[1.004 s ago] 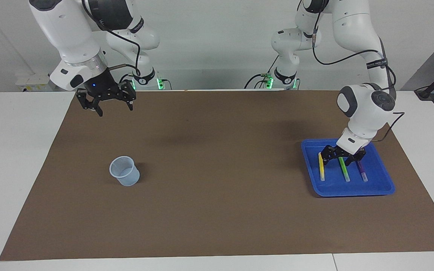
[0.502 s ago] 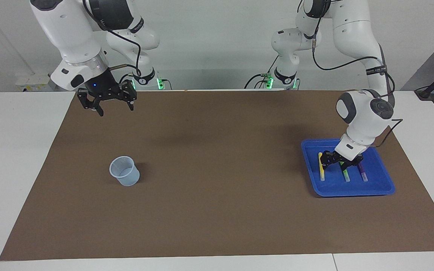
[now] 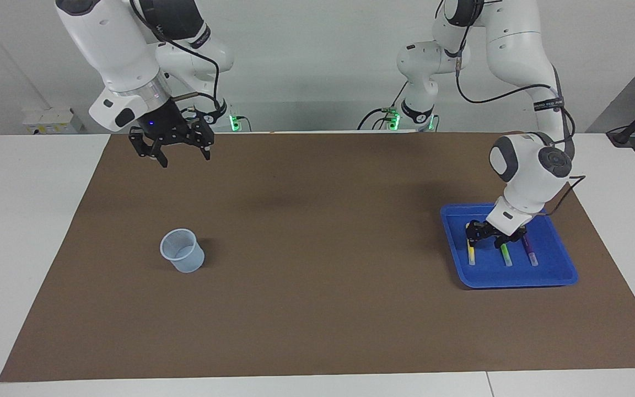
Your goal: Transfer and insert pens with both arms
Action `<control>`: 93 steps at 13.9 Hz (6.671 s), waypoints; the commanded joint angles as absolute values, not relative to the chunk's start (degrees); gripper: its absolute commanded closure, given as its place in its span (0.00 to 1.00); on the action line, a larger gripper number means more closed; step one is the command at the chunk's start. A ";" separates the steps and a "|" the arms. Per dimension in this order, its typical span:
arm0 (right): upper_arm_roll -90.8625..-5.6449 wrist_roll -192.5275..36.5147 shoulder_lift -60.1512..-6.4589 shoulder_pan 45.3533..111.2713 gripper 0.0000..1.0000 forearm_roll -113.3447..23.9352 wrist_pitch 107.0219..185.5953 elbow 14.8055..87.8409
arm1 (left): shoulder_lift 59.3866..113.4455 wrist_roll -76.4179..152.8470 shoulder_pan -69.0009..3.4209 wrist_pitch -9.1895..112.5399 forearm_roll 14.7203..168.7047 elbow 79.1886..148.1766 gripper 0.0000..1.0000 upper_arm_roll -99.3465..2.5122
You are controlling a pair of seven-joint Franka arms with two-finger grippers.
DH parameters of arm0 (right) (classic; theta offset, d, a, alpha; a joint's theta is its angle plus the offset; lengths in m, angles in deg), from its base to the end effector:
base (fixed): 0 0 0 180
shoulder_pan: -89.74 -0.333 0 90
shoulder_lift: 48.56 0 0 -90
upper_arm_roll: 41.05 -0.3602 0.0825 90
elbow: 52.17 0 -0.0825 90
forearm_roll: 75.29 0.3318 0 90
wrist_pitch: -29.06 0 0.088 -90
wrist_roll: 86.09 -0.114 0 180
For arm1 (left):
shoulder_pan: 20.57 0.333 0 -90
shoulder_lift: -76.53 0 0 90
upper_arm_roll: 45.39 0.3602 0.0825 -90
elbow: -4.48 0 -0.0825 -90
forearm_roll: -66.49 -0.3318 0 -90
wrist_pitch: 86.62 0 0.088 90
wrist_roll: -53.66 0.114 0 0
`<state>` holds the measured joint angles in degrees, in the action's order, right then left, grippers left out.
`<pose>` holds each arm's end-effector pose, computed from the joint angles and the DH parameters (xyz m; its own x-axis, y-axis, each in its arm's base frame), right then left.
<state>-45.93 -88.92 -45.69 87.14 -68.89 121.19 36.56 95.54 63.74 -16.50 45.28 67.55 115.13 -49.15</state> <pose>0.5175 0.0790 0.6495 0.9970 0.0771 0.0035 0.0770 -0.9903 -0.1160 0.5957 0.0061 0.3884 0.9872 -0.1530 0.0450 -0.1544 -0.9876 0.0282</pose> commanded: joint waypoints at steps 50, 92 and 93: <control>-48.09 -124.03 -47.85 81.75 0.00 -54.12 136.71 43.01 | 89.10 12.98 -20.04 19.82 86.79 110.39 1.00 -51.80; -48.17 -140.85 -41.00 66.18 0.32 -37.85 170.04 54.18 | 87.78 -29.84 -30.07 29.40 128.54 110.30 1.00 -56.99; -48.17 -140.85 -41.00 66.18 0.40 -37.85 170.04 54.18 | 87.78 -29.84 -30.07 29.40 128.54 110.30 1.00 -56.99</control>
